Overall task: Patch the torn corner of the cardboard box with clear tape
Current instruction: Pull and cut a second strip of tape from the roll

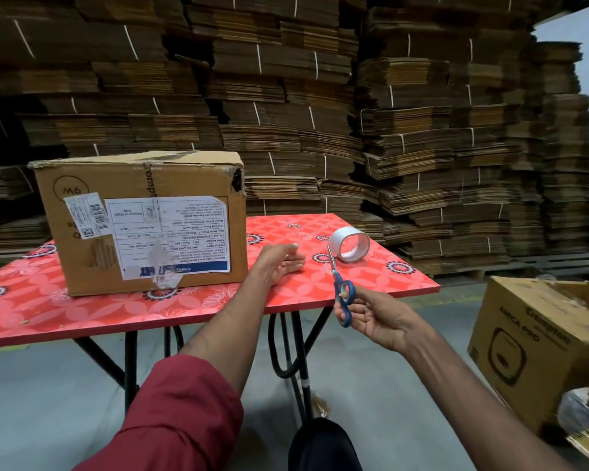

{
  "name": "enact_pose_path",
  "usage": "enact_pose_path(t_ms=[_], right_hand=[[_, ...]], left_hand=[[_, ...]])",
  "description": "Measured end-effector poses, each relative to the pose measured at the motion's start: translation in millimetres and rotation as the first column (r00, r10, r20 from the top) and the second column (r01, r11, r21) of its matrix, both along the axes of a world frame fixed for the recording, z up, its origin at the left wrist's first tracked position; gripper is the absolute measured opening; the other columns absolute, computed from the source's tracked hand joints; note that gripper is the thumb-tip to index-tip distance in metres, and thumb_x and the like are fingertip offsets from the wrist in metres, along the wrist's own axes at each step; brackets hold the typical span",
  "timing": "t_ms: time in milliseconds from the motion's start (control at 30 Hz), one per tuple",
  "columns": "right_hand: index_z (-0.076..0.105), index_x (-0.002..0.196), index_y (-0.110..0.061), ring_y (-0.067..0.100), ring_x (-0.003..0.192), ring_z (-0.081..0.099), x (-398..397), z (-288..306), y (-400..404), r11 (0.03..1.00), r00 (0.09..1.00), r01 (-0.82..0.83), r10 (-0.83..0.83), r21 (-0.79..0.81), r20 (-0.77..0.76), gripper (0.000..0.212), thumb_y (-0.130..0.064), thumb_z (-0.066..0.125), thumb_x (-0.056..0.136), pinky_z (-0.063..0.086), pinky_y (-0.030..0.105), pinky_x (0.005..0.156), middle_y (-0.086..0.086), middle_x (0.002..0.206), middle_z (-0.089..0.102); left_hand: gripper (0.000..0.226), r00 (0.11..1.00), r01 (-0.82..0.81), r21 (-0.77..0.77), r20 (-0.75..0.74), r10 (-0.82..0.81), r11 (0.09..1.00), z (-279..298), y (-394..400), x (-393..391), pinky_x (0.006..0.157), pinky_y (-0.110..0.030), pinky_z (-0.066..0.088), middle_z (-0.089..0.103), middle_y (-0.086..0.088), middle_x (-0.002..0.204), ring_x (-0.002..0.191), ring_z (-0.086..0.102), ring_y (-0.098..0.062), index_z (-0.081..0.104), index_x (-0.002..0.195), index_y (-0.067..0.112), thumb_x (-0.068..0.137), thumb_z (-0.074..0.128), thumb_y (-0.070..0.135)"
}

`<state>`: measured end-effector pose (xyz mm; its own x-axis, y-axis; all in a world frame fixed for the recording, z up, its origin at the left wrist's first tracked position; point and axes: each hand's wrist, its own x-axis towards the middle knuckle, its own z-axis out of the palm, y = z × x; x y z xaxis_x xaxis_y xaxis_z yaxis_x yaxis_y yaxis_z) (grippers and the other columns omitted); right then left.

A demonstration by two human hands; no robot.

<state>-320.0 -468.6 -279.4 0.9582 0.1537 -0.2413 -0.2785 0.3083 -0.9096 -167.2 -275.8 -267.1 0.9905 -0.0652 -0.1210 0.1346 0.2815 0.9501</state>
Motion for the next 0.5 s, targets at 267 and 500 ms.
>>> enact_pose_path(t_ms=[267, 500], right_hand=[[0.064, 0.102, 0.009, 0.024, 0.055, 0.058, 12, 5, 7, 0.994, 0.997, 0.022, -0.029, -0.111, -0.068, 0.065, -0.047, 0.078, 0.071, 0.053, 0.027, 0.045, 0.018, 0.075, 0.063], [0.064, 0.101, 0.01, 0.024, 0.059, 0.059, 31, 13, 7, 0.981, 0.998, -0.04, 0.029, -0.191, -0.06, 0.066, -0.051, 0.076, 0.078, 0.054, 0.03, 0.059, 0.017, 0.074, 0.065]], left_hand=[[0.009, 1.0, 0.008, -0.015, 0.0, -0.008, 1.0, -1, 1, 3, 0.073, -0.037, 0.061, 0.069, -0.023, 0.088, 0.078, 0.07, -0.031, 0.06, 0.101, -0.004, 0.096, 0.059, 0.003], [0.007, 1.0, 0.017, -0.014, -0.016, -0.017, 1.0, -1, 1, 7, 0.072, -0.037, 0.062, 0.069, -0.025, 0.092, 0.079, 0.071, -0.032, 0.06, 0.099, -0.004, 0.096, 0.058, 0.002]])
